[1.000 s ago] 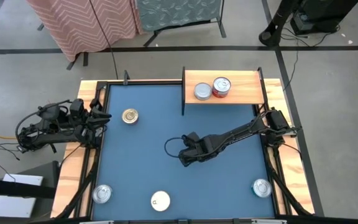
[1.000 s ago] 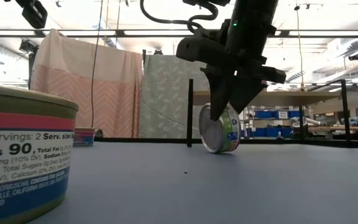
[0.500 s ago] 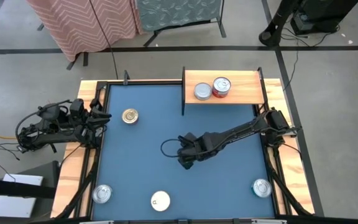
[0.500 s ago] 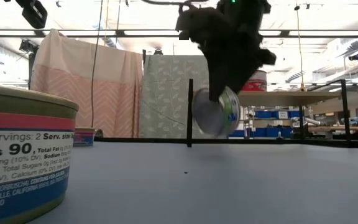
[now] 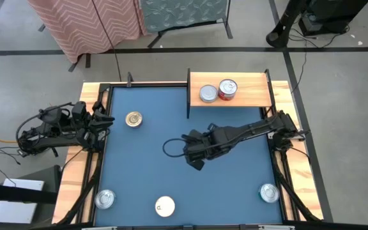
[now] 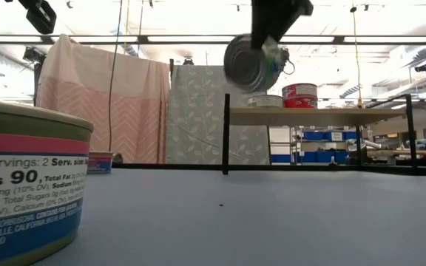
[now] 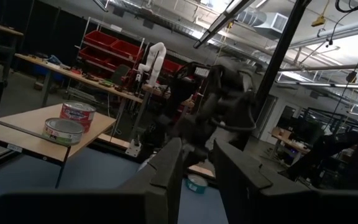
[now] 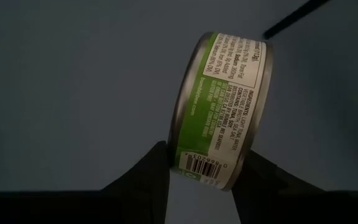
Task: Stack canned seafood by type on shelf
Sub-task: Stack the green tuna can on top of the white tuna can on the shelf
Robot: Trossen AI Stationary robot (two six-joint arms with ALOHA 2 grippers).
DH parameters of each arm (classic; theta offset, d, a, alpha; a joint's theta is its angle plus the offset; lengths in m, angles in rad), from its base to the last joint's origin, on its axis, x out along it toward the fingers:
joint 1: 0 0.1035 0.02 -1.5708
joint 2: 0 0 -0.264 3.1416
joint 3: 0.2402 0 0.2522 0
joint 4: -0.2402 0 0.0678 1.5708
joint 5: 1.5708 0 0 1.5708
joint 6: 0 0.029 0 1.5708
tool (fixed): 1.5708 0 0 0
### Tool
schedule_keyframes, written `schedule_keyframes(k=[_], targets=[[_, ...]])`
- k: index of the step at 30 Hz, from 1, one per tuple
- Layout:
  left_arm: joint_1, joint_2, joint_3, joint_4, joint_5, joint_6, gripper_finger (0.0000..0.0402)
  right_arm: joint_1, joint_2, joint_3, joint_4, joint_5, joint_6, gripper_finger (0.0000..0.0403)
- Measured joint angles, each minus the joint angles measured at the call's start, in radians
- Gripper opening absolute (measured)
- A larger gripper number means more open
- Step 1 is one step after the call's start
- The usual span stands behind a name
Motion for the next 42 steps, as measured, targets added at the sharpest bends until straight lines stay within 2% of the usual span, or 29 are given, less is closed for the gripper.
schedule_keyframes(k=[6,14,28,36,42], targets=[[0.000,0.000,0.000,0.000,0.000,0.002,0.0095,0.007,0.000,0.132,-0.169,-0.005,-0.080,0.0141],[0.000,0.000,0.000,0.000,0.000,0.024,0.0095,-0.028,-0.016,0.200,-0.172,0.047,-0.307,0.0141],[0.000,0.000,0.000,0.000,-0.001,0.019,0.0095,-0.164,-0.014,0.208,-0.170,0.432,-0.773,0.0141],[0.000,0.000,0.000,0.000,-0.001,0.018,0.0095,-0.293,-0.014,0.198,-0.172,0.413,-0.841,0.0141],[0.000,0.000,0.000,0.000,-0.002,0.023,0.0095,-0.355,-0.033,0.124,-0.169,0.340,-0.859,0.0141]])
